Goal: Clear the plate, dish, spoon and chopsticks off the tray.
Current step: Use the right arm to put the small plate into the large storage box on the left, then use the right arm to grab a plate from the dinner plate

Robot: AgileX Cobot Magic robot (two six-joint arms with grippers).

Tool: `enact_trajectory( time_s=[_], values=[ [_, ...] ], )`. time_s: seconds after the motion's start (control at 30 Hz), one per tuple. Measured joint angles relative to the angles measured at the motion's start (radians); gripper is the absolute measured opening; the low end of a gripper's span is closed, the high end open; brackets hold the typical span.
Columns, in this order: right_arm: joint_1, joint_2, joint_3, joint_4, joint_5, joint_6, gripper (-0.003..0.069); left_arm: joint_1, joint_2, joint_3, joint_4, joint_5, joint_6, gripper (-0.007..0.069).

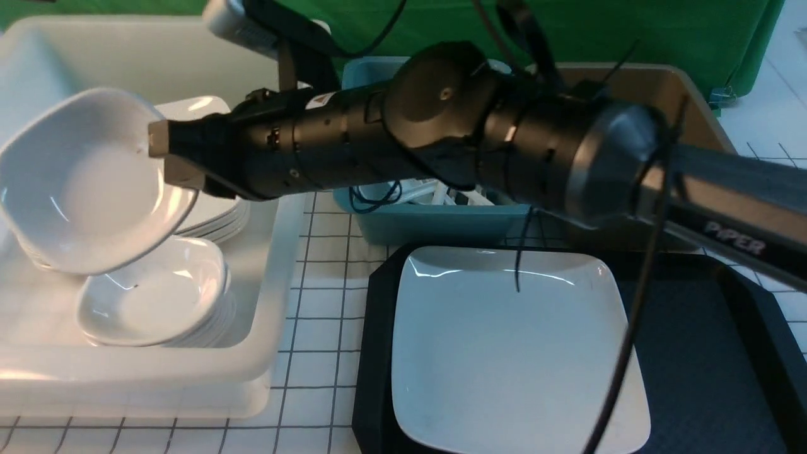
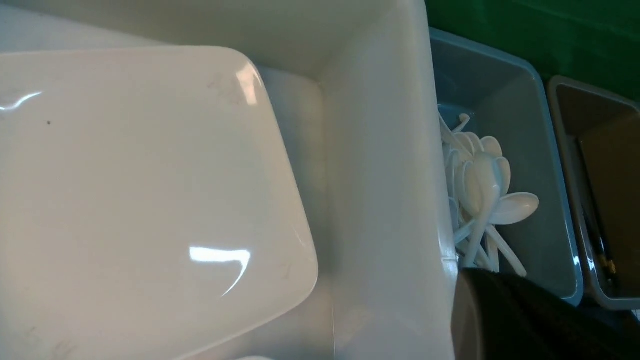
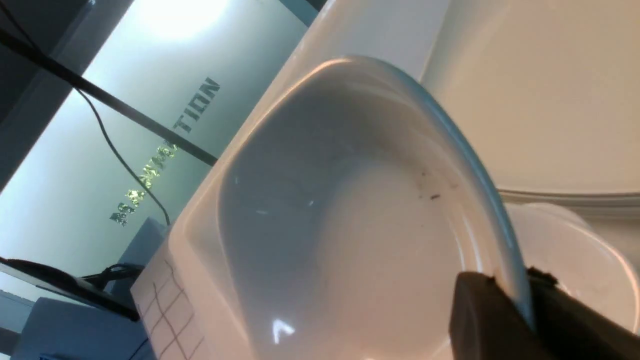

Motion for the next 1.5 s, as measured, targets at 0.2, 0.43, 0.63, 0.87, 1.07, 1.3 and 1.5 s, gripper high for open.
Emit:
enact_trajectory(
  time_s=[0.2,0.43,0.63,0.87,1.07,1.3,1.5],
  values=[
    [0.001,0.094,-0.038,-0.002,-0.014,0.0,0.0087,0.0,0.0,0.0,-0.012,0.0,0.002,0.0001],
    [-0.001,0.151,-0.041,-0.014,-0.035,-0.002,0.0122,0.001,0.0,0.0,-0.013,-0.008,0.002,0.0004],
    [-0.001,0.152,-0.046,-0.003,-0.048,-0.005,0.0254,0.001,0.0,0.0,-0.03,-0.018,0.002,0.0004],
    [0.001,0.149,-0.051,-0.019,-0.025,-0.019,0.0315,0.001,0.0,0.0,-0.043,-0.03,0.002,0.0004],
    [0.0,0.091,-0.049,-0.21,0.07,-0.026,0.0319,0.001,0.0,0.0,-0.043,-0.03,0.019,0.0004],
    [-0.004,-0.103,-0.049,-0.406,0.302,-0.026,0.0321,0.001,0.0,0.0,-0.043,-0.03,0.03,0.0004],
    [-0.037,-0.292,-0.049,-0.524,0.606,-0.023,0.0281,0.001,0.0,0.0,-0.043,-0.03,0.037,0.0004]
  ],
)
